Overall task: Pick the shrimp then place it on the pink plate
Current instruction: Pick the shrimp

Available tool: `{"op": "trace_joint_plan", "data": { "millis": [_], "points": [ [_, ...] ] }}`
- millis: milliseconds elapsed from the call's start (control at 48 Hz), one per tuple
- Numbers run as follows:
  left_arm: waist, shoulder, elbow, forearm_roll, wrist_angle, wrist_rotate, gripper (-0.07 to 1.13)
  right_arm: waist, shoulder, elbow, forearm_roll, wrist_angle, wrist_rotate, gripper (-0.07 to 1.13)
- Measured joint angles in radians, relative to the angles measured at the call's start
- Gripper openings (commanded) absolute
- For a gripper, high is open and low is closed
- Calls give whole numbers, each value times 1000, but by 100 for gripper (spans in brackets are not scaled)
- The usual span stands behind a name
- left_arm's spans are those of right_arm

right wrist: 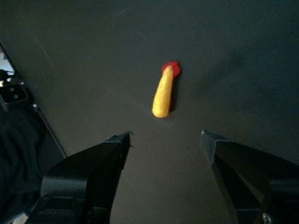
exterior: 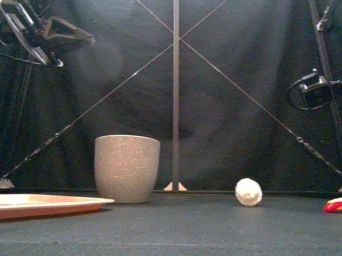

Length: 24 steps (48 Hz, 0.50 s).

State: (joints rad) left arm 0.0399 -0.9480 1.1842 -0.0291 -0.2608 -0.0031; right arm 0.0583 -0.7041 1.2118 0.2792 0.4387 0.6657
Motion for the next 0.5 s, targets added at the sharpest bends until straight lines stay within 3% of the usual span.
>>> {"op": "trace_joint_plan", "data": {
  "millis": [208,500],
  "points": [
    [6,0,0,0,-3,0,7,2,38,-9,-84,-15,80,96],
    [14,0,0,0,-3,0,7,20,153,-52,-129,-9,138,96]
  ]
}}
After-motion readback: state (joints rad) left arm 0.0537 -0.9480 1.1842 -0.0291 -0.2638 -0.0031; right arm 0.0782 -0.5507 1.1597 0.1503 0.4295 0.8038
